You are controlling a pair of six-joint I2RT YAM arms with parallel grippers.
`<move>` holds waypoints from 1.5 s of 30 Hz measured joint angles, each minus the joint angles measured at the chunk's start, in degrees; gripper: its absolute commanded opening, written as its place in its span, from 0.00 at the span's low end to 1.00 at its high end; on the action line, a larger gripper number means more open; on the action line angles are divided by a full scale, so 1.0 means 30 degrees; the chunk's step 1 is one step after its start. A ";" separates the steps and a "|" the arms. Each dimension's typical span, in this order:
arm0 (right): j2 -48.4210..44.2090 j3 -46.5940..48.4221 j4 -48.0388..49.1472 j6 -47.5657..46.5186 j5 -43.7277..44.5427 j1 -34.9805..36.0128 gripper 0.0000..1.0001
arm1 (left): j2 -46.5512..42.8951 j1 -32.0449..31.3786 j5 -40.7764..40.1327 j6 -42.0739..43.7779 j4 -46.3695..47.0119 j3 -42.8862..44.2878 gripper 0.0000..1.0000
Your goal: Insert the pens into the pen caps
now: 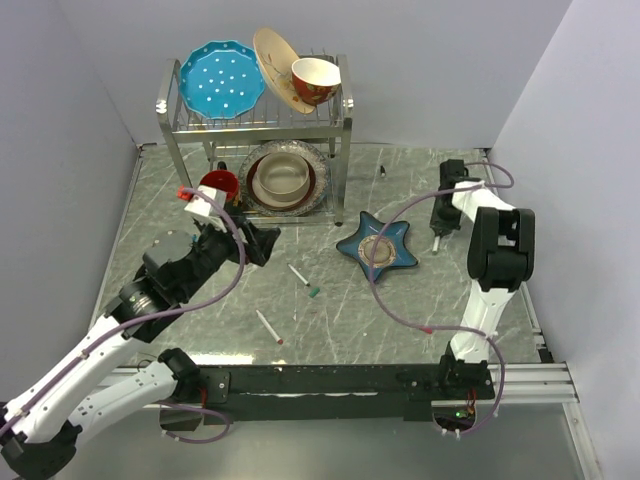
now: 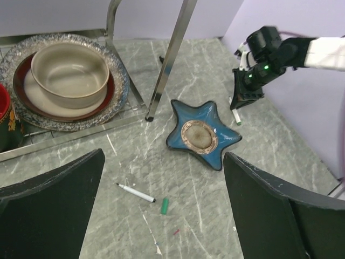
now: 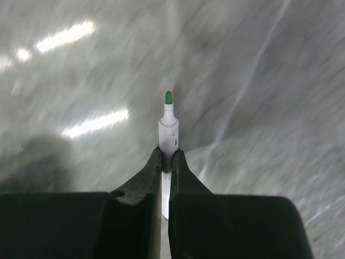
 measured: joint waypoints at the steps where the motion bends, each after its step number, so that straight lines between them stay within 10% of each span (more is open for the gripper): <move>1: -0.0466 -0.0525 -0.0007 0.0175 0.0007 0.0299 0.00 | 0.0131 0.0000 0.0007 0.0044 -0.0022 0.0007 0.96; 13: -0.6076 -0.3344 0.0175 0.1479 -0.0058 0.3322 0.00 | 0.3687 0.0000 0.3599 -0.2302 -0.2499 0.2113 0.84; 27: -1.4885 -0.9938 0.3067 0.3585 -0.5428 0.8386 0.00 | 0.5020 0.0000 0.8473 -0.8313 0.5829 -0.4430 0.80; 45: -1.8972 -1.1424 0.7504 0.6222 -0.8721 1.2808 0.00 | 1.0710 0.0000 0.8765 -0.8349 0.7781 0.0699 0.65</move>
